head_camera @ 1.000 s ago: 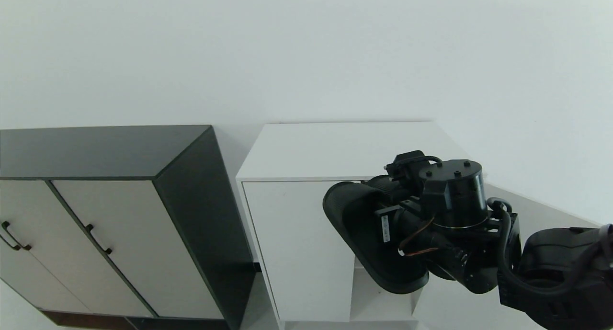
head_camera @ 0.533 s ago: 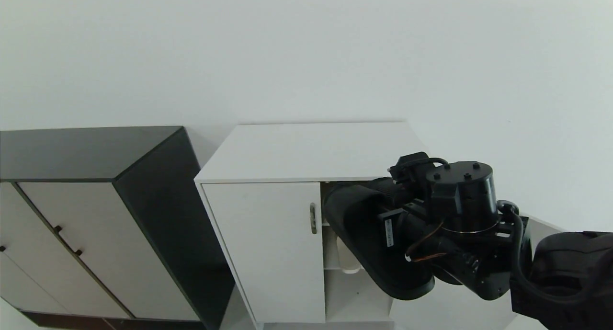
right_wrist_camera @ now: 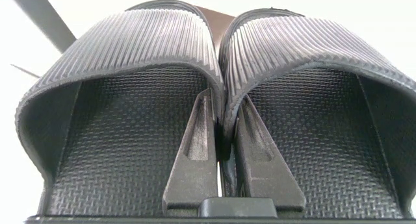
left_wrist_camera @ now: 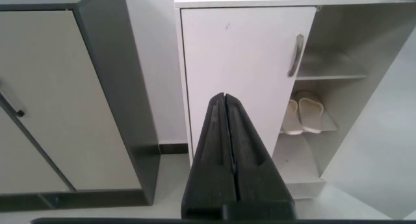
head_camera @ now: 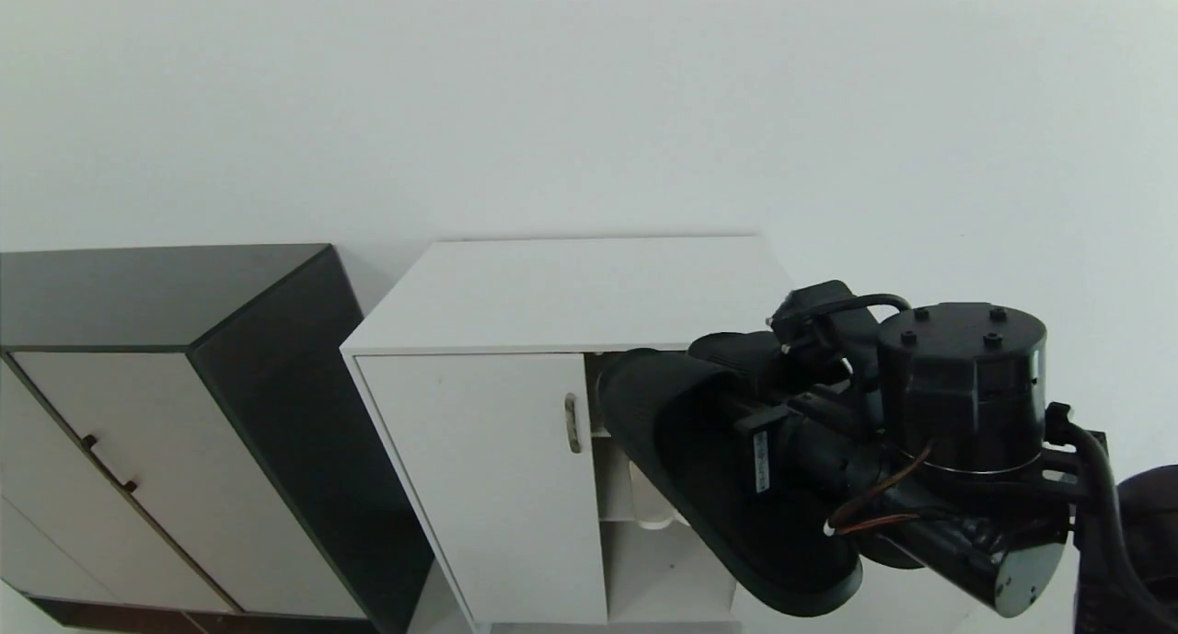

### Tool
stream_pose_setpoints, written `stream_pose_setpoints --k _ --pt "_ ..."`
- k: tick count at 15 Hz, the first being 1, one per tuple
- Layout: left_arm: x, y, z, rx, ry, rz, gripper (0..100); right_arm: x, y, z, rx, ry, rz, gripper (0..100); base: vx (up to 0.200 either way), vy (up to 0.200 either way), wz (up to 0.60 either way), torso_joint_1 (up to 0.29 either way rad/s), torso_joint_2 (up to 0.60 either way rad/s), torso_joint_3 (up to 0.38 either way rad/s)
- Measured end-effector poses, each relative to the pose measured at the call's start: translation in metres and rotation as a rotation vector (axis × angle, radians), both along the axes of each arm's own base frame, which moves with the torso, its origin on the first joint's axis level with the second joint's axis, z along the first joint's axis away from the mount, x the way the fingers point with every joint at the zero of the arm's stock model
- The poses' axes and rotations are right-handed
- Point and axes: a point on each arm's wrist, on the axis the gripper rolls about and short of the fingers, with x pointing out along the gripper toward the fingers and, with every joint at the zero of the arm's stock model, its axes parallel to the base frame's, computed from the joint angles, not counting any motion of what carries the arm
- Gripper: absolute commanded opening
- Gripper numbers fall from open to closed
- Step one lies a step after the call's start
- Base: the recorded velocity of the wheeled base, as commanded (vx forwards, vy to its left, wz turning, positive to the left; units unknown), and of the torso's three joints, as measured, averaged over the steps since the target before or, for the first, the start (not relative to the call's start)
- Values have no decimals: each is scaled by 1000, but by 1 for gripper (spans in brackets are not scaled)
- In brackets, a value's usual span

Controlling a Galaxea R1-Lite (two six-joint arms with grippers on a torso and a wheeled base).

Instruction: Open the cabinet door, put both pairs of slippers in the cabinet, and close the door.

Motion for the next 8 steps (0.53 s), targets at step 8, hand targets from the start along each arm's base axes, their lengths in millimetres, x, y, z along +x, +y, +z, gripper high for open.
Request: stream_pose_setpoints --k 8 --pt "0 0 0 0 0 0 0 -13 -5 -5 -15 17 58 0 0 0 0 -52 121 71"
